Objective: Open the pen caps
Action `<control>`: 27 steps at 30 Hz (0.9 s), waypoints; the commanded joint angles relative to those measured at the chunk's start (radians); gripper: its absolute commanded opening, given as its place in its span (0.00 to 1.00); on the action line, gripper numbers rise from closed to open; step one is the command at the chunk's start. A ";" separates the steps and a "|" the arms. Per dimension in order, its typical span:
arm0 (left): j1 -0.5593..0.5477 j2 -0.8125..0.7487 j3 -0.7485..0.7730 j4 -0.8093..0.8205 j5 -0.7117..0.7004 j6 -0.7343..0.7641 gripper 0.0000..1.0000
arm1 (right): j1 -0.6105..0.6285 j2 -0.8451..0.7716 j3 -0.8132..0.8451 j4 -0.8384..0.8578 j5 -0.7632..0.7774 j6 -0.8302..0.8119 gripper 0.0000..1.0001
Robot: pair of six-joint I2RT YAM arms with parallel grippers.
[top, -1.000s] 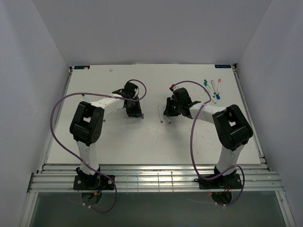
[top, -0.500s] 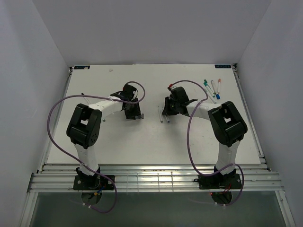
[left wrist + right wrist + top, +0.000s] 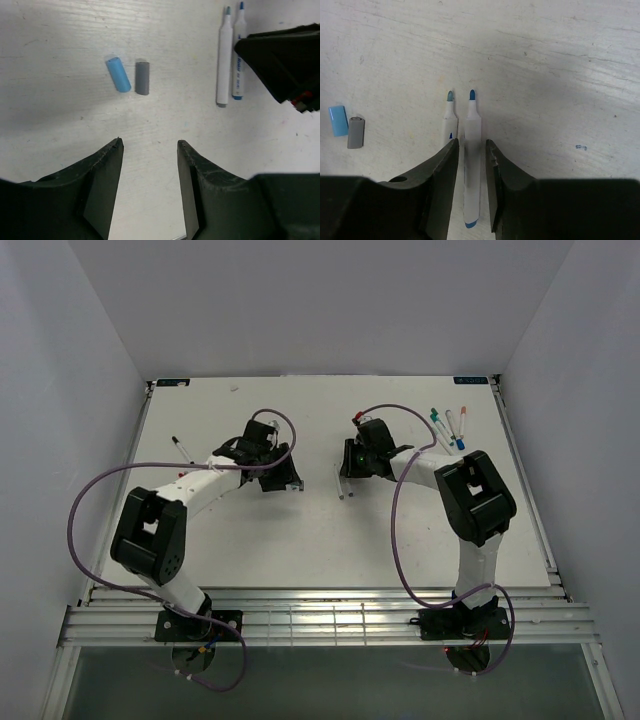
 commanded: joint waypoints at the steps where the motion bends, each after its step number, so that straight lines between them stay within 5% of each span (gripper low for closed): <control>1: -0.002 -0.113 -0.015 0.045 0.060 -0.015 0.58 | -0.003 0.005 0.007 -0.023 0.046 -0.012 0.38; 11: -0.002 -0.276 -0.055 0.072 0.101 0.010 0.60 | -0.025 -0.123 0.055 -0.097 0.164 -0.066 0.53; 19: -0.002 -0.354 -0.091 0.126 0.216 -0.002 0.60 | -0.210 -0.085 0.283 -0.359 0.230 -0.148 0.65; 27: -0.002 -0.334 -0.152 0.221 0.295 -0.034 0.59 | -0.325 -0.062 0.306 -0.408 0.327 -0.259 0.72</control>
